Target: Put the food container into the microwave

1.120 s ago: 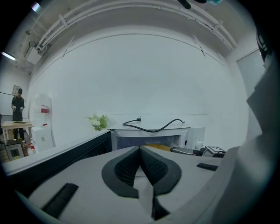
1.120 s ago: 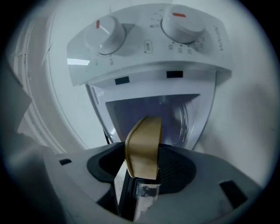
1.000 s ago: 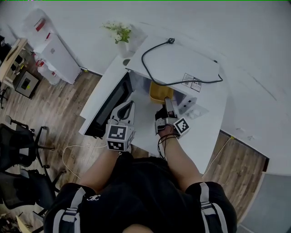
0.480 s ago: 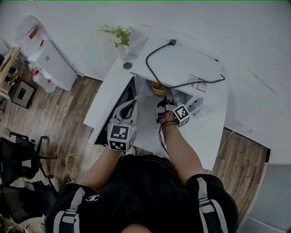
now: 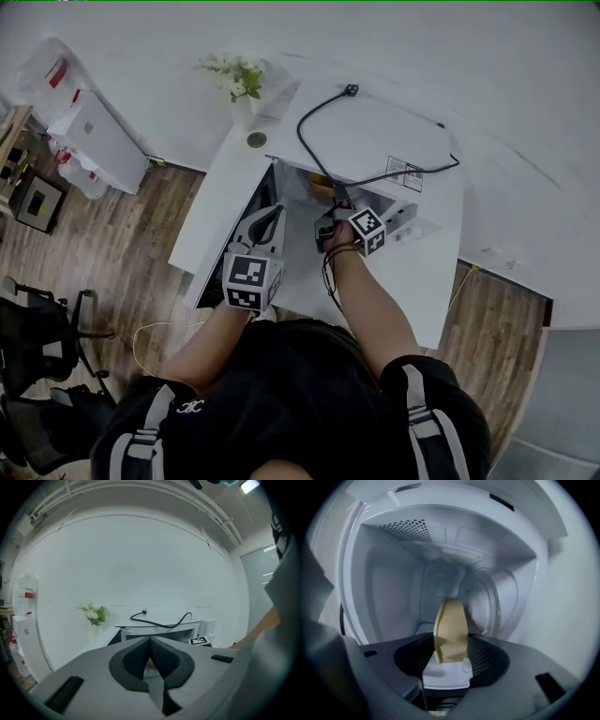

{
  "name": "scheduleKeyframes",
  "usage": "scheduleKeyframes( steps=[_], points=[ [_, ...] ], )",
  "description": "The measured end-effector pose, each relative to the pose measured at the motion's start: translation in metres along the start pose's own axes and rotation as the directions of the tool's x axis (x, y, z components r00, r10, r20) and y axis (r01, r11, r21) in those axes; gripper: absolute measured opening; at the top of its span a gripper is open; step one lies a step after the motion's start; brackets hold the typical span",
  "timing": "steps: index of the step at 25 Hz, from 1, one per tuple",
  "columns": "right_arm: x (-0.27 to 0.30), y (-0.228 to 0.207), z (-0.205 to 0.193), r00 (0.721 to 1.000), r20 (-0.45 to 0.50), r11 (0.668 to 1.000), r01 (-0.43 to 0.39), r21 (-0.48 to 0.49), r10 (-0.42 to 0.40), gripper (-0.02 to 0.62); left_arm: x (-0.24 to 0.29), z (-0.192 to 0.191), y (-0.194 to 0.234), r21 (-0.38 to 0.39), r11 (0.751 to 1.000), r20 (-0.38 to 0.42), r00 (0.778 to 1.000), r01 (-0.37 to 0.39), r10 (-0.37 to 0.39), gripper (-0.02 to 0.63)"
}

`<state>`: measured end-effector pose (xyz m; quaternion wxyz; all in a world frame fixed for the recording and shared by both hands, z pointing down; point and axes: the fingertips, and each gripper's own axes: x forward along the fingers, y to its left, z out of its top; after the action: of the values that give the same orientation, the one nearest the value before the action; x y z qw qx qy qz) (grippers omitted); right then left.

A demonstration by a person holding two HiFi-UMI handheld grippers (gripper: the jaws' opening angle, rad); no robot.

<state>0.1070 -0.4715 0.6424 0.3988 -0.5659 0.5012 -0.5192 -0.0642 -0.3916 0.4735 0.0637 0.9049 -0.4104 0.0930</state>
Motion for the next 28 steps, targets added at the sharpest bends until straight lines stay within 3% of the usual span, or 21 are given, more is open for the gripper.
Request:
scheduleKeyframes(
  steps=[3,6,11,13,15,19,23,26,28],
  points=[
    [-0.004,-0.012,0.001,0.995,-0.015,0.995,0.096,-0.038,-0.096,0.222,0.005,-0.003,-0.003,-0.008,1.0,-0.007,1.0,0.016,-0.016,0.012],
    [-0.006,-0.009,0.003,0.993,-0.029,0.988,0.107,-0.108,-0.111,0.226,0.009,-0.004,-0.005,-0.01,0.999,-0.007,1.0,0.03,-0.03,0.012],
    [-0.009,-0.005,0.004,0.988,-0.065,0.966,0.121,-0.229,-0.14,0.324,0.014,-0.002,-0.008,-0.014,0.999,-0.006,0.999,0.051,-0.051,0.012],
    [-0.012,-0.005,0.003,0.984,-0.085,0.951,0.125,-0.283,-0.155,0.331,0.016,-0.003,-0.01,-0.017,0.998,-0.008,0.998,0.058,-0.059,0.012],
    [-0.015,-0.006,0.001,0.977,-0.117,0.926,0.126,-0.357,-0.178,0.333,0.018,-0.004,-0.013,-0.019,0.998,-0.01,0.998,0.067,-0.067,0.012],
    [-0.022,-0.015,-0.008,0.943,-0.192,0.837,0.134,-0.53,-0.272,0.298,0.022,-0.005,-0.018,-0.024,0.996,-0.013,0.997,0.081,-0.081,0.012],
    [-0.028,-0.021,-0.014,0.919,-0.246,0.787,0.1,-0.609,-0.307,0.296,0.027,-0.008,-0.023,-0.032,0.995,-0.02,0.995,0.092,-0.093,0.011],
    [-0.03,-0.016,-0.008,0.939,-0.238,0.841,0.085,-0.535,-0.247,0.285,0.029,-0.009,-0.027,-0.033,0.995,-0.023,0.995,0.098,-0.099,0.012],
    [-0.029,-0.012,-0.002,0.955,-0.215,0.878,0.081,-0.472,-0.204,0.319,0.031,-0.009,-0.029,-0.032,0.994,-0.024,0.995,0.1,-0.101,0.011]
  ],
)
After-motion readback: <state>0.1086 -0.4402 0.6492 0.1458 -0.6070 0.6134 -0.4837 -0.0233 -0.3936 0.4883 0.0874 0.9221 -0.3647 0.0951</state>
